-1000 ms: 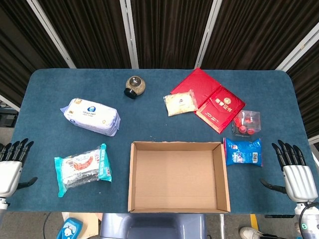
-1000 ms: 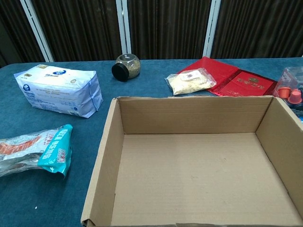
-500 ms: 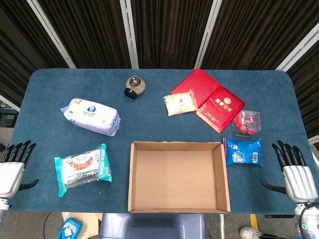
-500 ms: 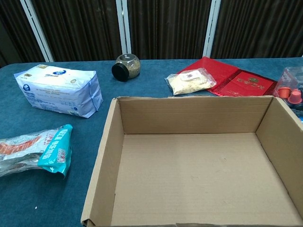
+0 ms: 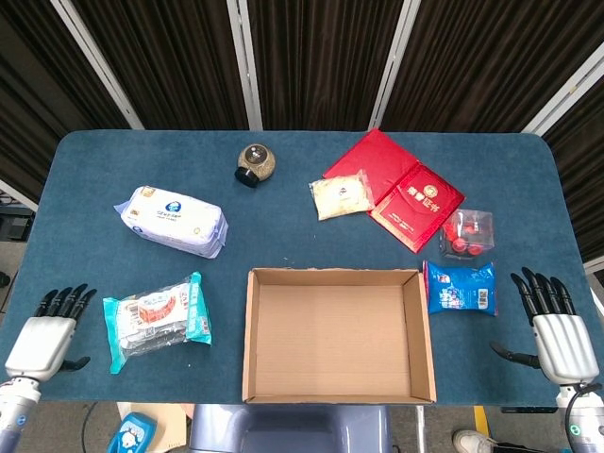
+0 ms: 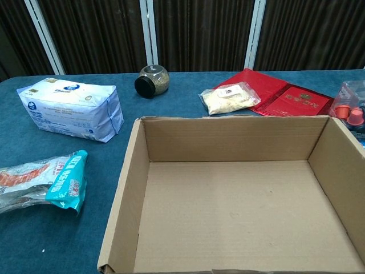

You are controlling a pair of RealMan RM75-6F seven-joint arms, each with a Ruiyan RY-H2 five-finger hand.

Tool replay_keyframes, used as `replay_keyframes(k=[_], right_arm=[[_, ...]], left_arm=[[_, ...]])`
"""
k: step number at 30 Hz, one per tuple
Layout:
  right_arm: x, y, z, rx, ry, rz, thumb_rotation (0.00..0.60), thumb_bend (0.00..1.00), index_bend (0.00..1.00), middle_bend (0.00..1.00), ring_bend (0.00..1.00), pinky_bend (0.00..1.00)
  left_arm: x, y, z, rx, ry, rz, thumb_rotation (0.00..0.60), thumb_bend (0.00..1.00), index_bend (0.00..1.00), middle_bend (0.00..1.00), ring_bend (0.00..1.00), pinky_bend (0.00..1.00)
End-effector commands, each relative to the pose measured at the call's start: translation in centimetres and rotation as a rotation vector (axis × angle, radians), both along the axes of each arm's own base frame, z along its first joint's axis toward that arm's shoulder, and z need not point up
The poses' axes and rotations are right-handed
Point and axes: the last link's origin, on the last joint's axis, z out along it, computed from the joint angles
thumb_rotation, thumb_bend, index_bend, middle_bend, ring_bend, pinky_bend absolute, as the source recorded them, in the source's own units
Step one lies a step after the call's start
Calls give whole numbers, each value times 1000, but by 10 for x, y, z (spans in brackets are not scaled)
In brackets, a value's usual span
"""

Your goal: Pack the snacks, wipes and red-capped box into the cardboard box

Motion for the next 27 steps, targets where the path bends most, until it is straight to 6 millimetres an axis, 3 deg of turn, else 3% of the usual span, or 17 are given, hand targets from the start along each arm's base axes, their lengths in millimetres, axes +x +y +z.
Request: replay_keyframes(k=[1, 12, 19, 20, 22, 24, 26, 27], right_arm=[[0, 0, 0, 2, -3, 0, 600, 0, 0, 0, 0, 0], [0, -1, 0, 14, -17, -4, 600, 0, 0, 0, 0, 0], [0, -1, 0, 27, -23, -8, 600, 0, 0, 0, 0, 0], [0, -1, 0, 28, -24, -9, 600, 0, 0, 0, 0, 0], [0, -1, 0, 30, -29, -11, 600, 0, 0, 0, 0, 0], [0, -1, 0, 32, -34, -11, 600, 0, 0, 0, 0, 0], [0, 0, 0, 34, -37, -10, 600, 0, 0, 0, 0, 0], [0, -1, 0, 34, -39, -9, 600, 0, 0, 0, 0, 0]], left_arm=[[7, 11, -15, -32, 0, 6, 600, 0, 0, 0, 0, 0], [39, 46, -78, -124, 6, -2, 600, 0, 0, 0, 0, 0], [53, 56, -105, -154, 18, 0, 600, 5, 0, 0, 0, 0], [55, 56, -107, -153, 20, -2, 600, 44, 18, 0, 0, 13], [56, 58, -111, -148, 35, -11, 600, 185, 139, 3, 16, 100], [58, 60, -114, -128, 43, -22, 600, 352, 348, 100, 135, 260], [60, 61, -116, -82, 48, -45, 600, 491, 577, 344, 347, 418], [61, 61, -117, -61, 46, -60, 600, 528, 640, 415, 401, 451]])
